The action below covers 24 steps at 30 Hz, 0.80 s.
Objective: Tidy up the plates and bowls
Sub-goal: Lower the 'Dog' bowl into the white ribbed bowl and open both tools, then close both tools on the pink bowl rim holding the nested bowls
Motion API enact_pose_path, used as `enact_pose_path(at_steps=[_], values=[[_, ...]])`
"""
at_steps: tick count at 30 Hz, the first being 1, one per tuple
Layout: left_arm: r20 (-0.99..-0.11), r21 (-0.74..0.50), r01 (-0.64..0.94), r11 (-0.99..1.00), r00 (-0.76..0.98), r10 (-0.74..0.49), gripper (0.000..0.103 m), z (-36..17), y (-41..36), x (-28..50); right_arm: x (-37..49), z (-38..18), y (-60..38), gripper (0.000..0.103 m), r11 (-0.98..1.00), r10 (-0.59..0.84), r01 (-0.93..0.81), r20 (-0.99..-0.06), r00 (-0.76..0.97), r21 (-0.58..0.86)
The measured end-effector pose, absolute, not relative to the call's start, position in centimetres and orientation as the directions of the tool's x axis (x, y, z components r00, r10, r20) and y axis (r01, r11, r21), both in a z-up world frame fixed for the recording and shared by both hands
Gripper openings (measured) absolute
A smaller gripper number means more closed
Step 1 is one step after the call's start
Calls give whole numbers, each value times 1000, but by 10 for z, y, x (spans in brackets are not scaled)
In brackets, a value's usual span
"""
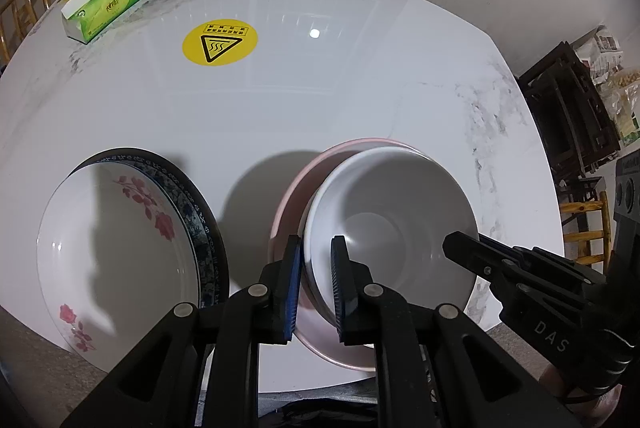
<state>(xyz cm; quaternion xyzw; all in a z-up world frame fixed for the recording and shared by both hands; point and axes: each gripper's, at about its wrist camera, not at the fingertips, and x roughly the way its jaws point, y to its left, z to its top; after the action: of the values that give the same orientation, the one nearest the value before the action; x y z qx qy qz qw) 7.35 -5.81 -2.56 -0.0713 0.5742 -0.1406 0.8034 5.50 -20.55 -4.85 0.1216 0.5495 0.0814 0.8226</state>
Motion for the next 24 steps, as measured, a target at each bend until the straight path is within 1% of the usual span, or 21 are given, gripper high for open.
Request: enact_pose_path(at_steps=[2,3,4,8,10,14,17,23,24], values=[[-902,-275,145,951,303,-307,11,-25,-58,73,54,-48,-206,14,959,263,-4,-885,383,283],[-901,-278,145,950,304,-310,11,-25,-58,73,55,-48,-206,17,958,265,-3,-884,385,286],[-899,-282,146,948,306,-314,14,-24,-58,73,54,-47,-207,19,957,268,-5,-883,386,289],[-890,-292,150,944,320,-326,17,-20,-55,72,53,-44,-205,22,958,266,-9,-879,395,286],[-886,-297,149,943,326,-330,20,-18,-54,71,52,-43,-203,24,958,266,-11,-879,396,286],[-880,-308,142,941,332,-339,21,-16,-50,71,52,-41,-203,26,959,265,-14,-878,398,283],[-875,-318,133,939,340,-345,23,-14,-46,71,50,-39,-204,26,958,267,-13,-876,402,287],[-863,-344,113,932,353,-361,25,-7,-35,68,47,-32,-206,26,956,269,-8,-867,420,293],[-862,-348,109,931,355,-363,28,-6,-33,68,46,-30,-207,26,956,270,-9,-865,422,294]])
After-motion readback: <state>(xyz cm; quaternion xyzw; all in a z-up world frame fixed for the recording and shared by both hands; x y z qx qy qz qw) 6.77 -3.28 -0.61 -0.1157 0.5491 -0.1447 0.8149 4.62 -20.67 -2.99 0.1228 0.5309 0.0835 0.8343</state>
